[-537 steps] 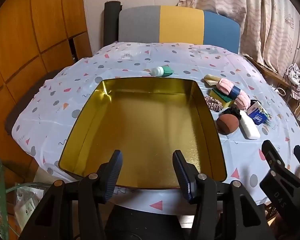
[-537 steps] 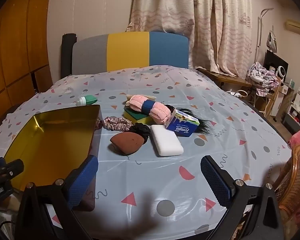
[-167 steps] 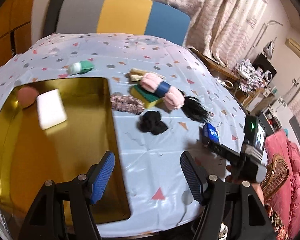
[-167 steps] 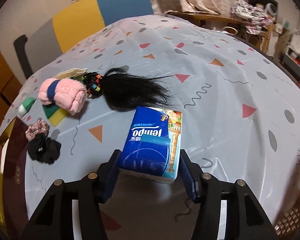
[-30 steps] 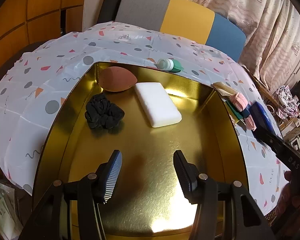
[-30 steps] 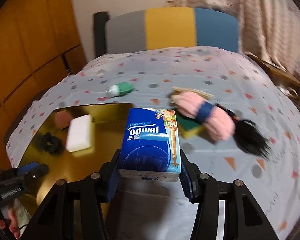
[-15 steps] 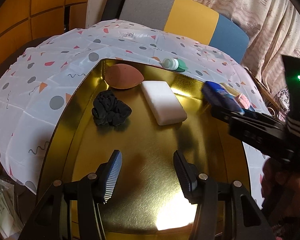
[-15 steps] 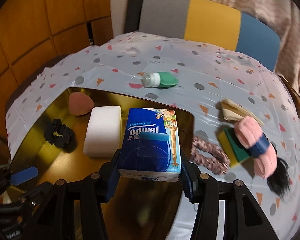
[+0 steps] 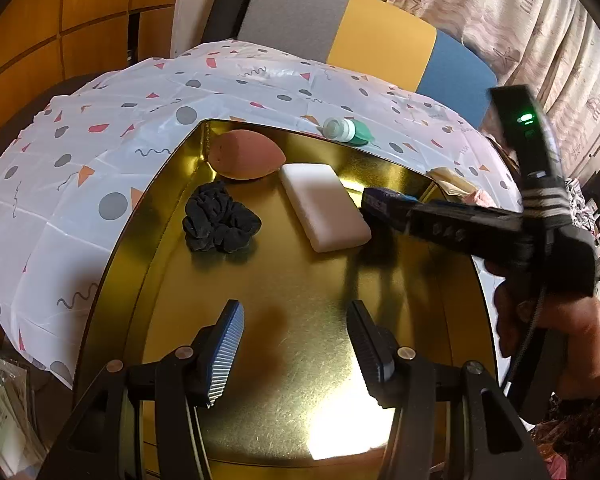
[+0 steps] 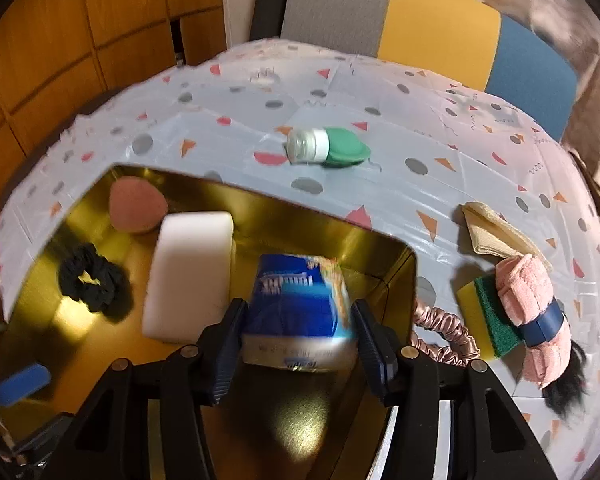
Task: Organize soft objects
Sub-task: 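Carry the tissue pack into the gold tray and open the right tool, then move the right tool back toward the black beaded hair piece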
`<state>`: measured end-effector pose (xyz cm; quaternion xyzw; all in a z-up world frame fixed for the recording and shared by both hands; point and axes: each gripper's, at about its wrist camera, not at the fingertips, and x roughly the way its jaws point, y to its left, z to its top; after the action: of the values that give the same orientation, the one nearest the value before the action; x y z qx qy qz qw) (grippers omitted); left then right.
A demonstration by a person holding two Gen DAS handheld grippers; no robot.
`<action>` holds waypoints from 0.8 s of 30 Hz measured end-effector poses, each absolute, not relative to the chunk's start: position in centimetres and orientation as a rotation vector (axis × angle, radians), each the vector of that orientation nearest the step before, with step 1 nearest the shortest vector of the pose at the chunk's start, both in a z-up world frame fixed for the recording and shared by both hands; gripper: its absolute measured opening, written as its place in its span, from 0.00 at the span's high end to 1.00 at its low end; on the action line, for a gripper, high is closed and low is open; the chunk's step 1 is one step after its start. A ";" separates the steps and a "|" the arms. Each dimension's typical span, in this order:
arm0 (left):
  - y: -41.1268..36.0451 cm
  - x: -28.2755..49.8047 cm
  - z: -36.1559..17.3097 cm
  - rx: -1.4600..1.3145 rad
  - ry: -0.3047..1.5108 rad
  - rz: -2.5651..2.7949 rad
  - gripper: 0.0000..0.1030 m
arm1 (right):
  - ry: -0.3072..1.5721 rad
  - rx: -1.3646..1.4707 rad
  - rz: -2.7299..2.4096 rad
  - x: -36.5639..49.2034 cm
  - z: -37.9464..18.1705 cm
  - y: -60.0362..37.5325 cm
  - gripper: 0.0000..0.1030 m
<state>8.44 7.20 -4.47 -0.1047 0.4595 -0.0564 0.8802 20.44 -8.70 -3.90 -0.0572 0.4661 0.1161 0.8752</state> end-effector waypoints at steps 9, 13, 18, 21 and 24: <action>6.3 8.1 -4.7 -0.207 0.964 -0.146 0.47 | 0.687 0.038 0.164 15.5 2.8 -13.9 0.24; 5.5 7.7 -4.5 -0.188 0.955 -0.172 0.47 | 0.672 0.064 0.110 13.5 2.8 -15.6 0.24; 4.6 7.3 -4.3 -0.175 0.943 -0.206 0.47 | 0.722 0.110 0.041 11.6 0.6 -18.1 0.24; 4.2 7.1 -4.3 -0.182 0.942 -0.243 0.47 | 0.766 0.131 -0.002 10.4 -1.1 -19.9 0.24; 3.5 6.8 -4.2 -0.184 0.938 -0.281 0.47 | 0.815 0.160 -0.040 9.2 -3.0 -21.9 0.24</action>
<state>6.84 3.53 -4.21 -0.0881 0.4498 -0.1346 0.8785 9.23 -21.86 -3.00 0.0776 0.3957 -0.0194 0.9149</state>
